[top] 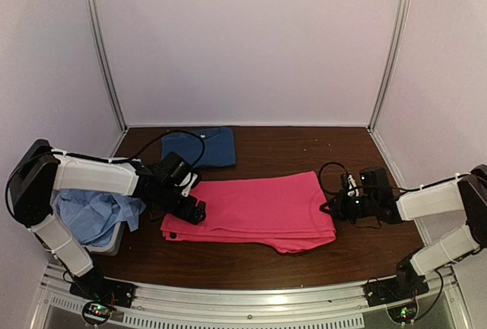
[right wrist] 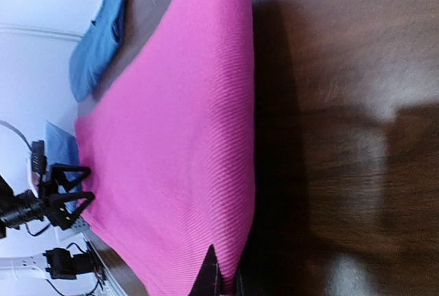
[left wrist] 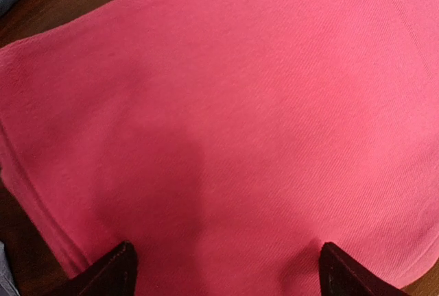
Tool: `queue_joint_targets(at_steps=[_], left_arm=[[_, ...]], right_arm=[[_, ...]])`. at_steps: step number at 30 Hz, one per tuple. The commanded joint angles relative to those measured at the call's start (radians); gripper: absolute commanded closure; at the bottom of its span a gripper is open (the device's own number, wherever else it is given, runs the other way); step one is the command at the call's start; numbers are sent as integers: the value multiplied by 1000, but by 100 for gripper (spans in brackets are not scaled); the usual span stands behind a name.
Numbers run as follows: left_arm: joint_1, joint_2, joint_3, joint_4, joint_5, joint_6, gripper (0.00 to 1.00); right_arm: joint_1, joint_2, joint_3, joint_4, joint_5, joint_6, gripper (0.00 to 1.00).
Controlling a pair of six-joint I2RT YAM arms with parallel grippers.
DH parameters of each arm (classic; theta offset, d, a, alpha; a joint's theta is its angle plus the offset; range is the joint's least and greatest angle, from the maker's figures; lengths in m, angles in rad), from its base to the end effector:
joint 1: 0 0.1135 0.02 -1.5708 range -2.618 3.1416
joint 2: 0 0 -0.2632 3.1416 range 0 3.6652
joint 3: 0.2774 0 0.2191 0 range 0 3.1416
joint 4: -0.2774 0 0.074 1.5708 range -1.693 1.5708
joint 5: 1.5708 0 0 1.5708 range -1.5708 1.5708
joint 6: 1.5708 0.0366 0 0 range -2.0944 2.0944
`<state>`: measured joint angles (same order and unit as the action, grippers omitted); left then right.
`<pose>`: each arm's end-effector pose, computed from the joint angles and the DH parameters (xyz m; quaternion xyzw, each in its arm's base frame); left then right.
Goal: Fold and stack the mixed laundry pile
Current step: Pick up the 1/2-rectangle-folded trousers from the center of the board, then fold the 1/2-rectangle-folded trousers at the center of the board.
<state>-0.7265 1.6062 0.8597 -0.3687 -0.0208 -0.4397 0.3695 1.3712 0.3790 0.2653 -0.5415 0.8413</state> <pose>0.2049 -0.1810 0.1782 0.1369 0.9644 -0.1159 0.1941 0.1909 0.0942 0.1578 0.0990 0.8803 0.4252 0.1856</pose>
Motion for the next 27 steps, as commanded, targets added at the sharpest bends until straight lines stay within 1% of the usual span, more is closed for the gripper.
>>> queue_joint_targets(at_steps=[1, 4, 7, 10, 13, 15, 18, 23, 25, 27], left_arm=[[6, -50, 32, -24, -14, -1, 5], [6, -59, 48, -33, -7, 5, 3], [7, -63, 59, -29, 2, 5, 2], [6, -55, 68, -26, 5, 4, 2], [6, -43, 66, -11, 13, -2, 2], [6, -29, 56, 18, 37, -12, 2], [6, 2, 49, 84, 98, -32, 3], [15, 54, 55, 203, 180, -73, 12], [30, 46, 22, 287, 235, -102, 13], [53, 42, -21, 407, 303, -155, 15]], right_arm=[[-158, -232, 19, -188, 20, -64, 100], [-259, -332, 81, -383, 13, -139, 100], [-336, -366, 144, -494, -27, -200, 100], [-351, -369, 207, -530, -50, -232, 100], [-348, -342, 276, -527, -120, -236, 100], [-334, -328, 309, -497, -158, -219, 100], [-286, -291, 370, -502, -157, -223, 100], [-180, -239, 433, -490, -141, -211, 100], [-138, -215, 461, -490, -121, -207, 100], [-91, -190, 488, -487, -97, -203, 100]])
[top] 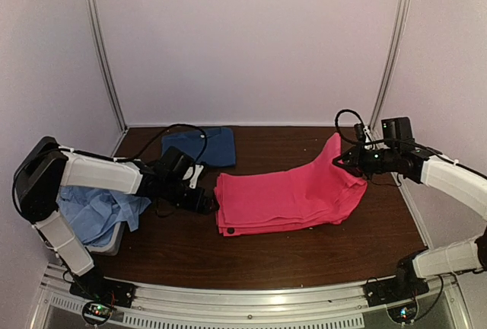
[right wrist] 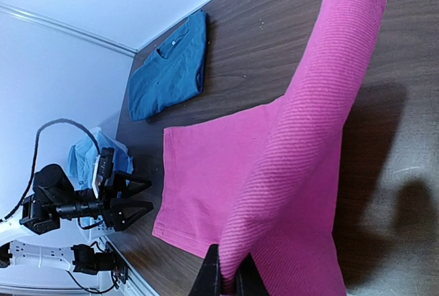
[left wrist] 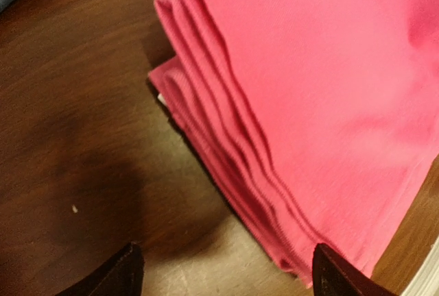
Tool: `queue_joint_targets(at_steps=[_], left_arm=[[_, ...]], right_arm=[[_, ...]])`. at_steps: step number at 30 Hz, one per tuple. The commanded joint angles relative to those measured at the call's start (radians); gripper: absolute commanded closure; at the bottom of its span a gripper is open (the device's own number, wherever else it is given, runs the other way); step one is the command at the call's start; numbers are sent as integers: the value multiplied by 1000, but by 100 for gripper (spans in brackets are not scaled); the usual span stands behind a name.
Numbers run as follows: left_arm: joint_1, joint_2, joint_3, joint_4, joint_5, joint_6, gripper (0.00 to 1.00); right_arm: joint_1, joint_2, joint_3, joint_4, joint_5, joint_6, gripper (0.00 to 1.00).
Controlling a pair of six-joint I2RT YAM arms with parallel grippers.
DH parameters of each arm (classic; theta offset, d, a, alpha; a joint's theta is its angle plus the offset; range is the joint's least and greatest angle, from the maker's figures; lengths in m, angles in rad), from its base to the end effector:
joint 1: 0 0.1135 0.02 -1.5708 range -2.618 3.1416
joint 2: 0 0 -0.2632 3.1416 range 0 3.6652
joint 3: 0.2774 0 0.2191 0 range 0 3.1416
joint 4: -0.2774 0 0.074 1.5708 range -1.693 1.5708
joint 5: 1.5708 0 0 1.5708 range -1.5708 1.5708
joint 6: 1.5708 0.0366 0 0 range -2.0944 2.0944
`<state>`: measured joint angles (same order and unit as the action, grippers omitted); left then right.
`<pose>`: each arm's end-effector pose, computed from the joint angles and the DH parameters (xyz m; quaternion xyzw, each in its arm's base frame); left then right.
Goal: Fold and stack the mixed laundry pile
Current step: Fold the 1/2-rectangle-folded trousers at the center of the board.
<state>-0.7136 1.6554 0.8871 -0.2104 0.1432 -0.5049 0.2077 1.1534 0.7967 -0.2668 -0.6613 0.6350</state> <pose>0.2211 -0.1983 0.1810 0.1201 0.9467 -0.2226 0.1995 0.2060 0.0664 0.2767 0.0338 0.8540 0.4401 0.2755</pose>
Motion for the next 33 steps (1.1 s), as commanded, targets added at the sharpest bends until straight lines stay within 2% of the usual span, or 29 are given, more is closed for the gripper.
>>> queue_joint_targets(at_steps=[1, 5, 9, 16, 21, 33], left_arm=[[47, -2, -65, 303, 170, -124, 16], [51, 44, -76, 402, 231, -170, 22], [51, 92, -103, 478, 260, -218, 32], [51, 158, -106, 485, 243, -254, 69], [51, 199, -110, 480, 243, -274, 86], [51, 212, -140, 514, 252, -307, 87]], right_arm=[[95, 41, 83, 49, 36, 7, 100], [187, 111, 149, 66, 78, 18, 100], [287, 192, 211, 89, 127, 34, 100], [461, 364, 379, 104, 193, 46, 100], [562, 502, 520, 94, 232, 52, 100], [715, 804, 687, 184, 245, 121, 100]])
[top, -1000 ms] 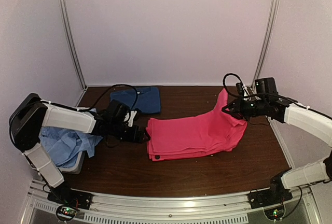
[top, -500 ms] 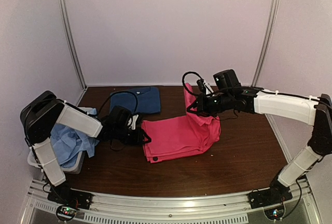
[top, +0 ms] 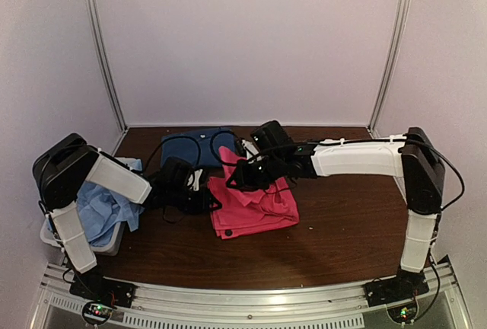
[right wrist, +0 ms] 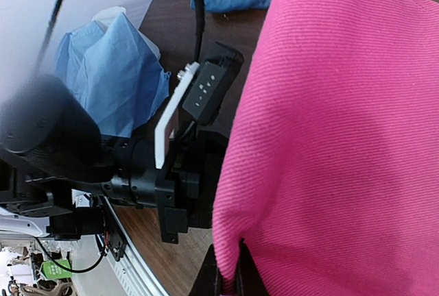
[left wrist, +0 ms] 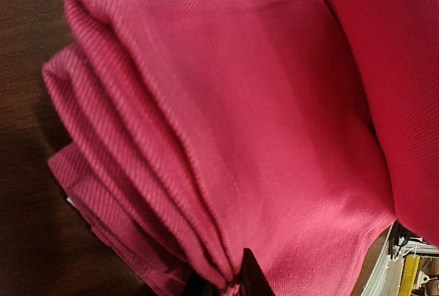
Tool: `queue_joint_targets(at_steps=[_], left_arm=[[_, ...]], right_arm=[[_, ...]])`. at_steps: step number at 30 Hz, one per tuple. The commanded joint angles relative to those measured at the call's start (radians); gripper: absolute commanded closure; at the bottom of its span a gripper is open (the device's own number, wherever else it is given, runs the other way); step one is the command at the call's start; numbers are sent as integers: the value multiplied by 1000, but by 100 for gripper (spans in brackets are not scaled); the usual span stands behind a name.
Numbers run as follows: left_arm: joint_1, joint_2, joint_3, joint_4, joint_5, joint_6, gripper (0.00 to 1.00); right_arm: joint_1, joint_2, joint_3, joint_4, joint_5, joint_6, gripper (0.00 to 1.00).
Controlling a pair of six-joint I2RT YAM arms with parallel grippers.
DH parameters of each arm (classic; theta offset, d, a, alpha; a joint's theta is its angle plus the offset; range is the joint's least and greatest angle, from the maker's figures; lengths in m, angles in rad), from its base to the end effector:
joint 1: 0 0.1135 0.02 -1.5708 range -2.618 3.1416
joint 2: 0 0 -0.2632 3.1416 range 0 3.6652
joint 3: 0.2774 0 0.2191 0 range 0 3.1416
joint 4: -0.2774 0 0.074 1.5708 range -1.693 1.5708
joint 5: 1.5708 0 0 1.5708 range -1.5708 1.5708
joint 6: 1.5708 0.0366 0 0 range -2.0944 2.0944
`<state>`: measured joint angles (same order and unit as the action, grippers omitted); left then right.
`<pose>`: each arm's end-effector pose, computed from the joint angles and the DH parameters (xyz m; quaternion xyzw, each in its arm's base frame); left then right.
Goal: Fold and stack the mixed laundry pile
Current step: Fold the 1/2-rectangle-folded trousers at the center of the board.
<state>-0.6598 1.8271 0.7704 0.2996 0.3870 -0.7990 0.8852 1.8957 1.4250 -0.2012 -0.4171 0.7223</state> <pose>0.2452 -0.2077 0.1400 0.0132 0.9043 -0.3905 0.1718 0.2438 0.3214 0.2539 -0.1613 0.8709 0.4354 0.1607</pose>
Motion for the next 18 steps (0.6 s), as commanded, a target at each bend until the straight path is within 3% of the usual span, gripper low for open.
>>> queue_joint_targets(at_steps=[1, 11, 14, 18], left_arm=[[-3, 40, -24, 3, 10, -10, 87], [15, 46, -40, 12, 24, -13, 85], [19, 42, -43, 6, 33, -12, 80], [24, -16, -48, -52, 14, 0, 65]], right_arm=[[43, 83, 67, 126, -5, 40, 100], [80, 197, 82, 286, -72, 147, 100], [84, 209, 80, 323, -103, 174, 100], [84, 172, 45, 355, -147, 180, 77]])
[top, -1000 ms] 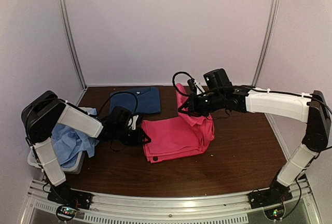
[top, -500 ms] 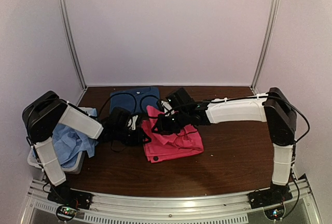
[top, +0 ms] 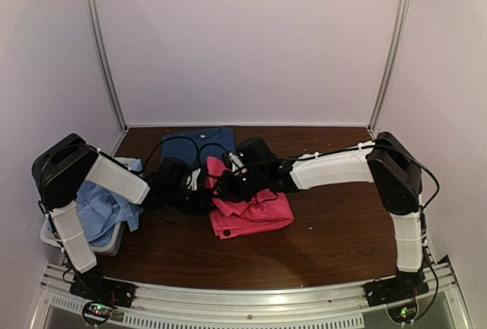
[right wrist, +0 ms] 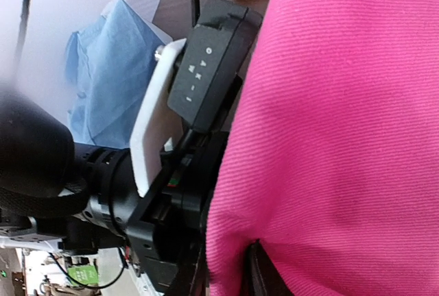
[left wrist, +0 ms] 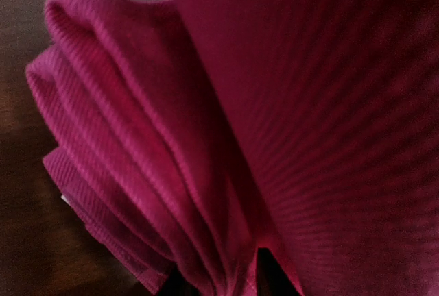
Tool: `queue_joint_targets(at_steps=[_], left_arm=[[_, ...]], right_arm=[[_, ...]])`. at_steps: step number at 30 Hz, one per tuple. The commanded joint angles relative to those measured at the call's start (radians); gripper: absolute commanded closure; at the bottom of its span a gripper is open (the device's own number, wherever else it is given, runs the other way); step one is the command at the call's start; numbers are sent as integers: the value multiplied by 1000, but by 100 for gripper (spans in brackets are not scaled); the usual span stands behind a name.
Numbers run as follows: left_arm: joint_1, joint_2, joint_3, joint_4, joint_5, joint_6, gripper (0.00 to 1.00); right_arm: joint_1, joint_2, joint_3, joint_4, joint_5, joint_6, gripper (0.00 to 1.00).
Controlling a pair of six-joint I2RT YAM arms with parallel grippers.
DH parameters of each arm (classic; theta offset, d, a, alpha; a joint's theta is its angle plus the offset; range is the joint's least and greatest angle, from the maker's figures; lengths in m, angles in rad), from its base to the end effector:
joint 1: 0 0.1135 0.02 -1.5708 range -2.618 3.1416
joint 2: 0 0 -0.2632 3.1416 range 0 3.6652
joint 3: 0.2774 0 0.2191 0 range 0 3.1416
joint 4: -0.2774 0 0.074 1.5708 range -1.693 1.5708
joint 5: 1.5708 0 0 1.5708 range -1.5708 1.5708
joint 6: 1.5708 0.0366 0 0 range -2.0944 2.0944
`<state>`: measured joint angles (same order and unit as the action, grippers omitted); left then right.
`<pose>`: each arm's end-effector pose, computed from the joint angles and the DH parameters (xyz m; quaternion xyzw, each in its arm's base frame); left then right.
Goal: Fold and stack the mixed laundry pile
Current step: Fold the 1/2-rectangle-folded trousers at the center of the board, then rotate the 1/3-rectangle-folded trousers at the center of the board.
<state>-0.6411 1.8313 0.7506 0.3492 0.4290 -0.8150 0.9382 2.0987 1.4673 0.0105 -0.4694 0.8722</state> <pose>0.2472 -0.2034 0.1385 0.0089 0.8965 -0.4100 0.1678 0.2497 0.3685 0.2029 -0.1348 0.8610 0.4775 0.1120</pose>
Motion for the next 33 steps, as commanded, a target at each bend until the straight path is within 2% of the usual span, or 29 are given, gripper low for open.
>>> queue_joint_targets(at_steps=[1, 6, 7, 8, 13, 15, 17, 20, 22, 25, 29, 33], left_arm=[[8, -48, -25, -136, -44, 27, 61], [14, -211, -1, -386, -162, 83, 46], [14, -249, 7, -426, -183, 96, 44], [14, -275, 10, -455, -198, 104, 42], [33, -382, 26, -582, -302, 120, 36], [52, -428, 30, -620, -334, 131, 36], [49, -484, 42, -616, -329, 177, 35], [-37, -507, 116, -607, -287, 291, 35], [-132, -463, 195, -630, -327, 344, 34], [-187, -345, 281, -615, -280, 342, 37], [-283, -214, 308, -519, -267, 349, 39], [-300, -96, 281, -475, -231, 316, 43]], right_arm=[[31, -53, -8, 142, -92, 13, 74], [17, -167, -30, 108, -126, -60, 57], [14, -191, -31, 101, -134, -77, 50], [12, -211, -32, 98, -146, -96, 46], [11, -309, -1, 118, -245, -124, 44], [-3, -341, 0, 119, -275, -138, 45], [-48, -369, -13, 45, -243, -193, 47], [-167, -380, -71, -81, -150, -296, 56], [-239, -345, -99, -132, -84, -354, 64], [-286, -266, -95, -100, -59, -400, 70], [-293, -99, 4, -70, -123, -424, 73], [-295, 23, 43, -54, -156, -417, 78]])
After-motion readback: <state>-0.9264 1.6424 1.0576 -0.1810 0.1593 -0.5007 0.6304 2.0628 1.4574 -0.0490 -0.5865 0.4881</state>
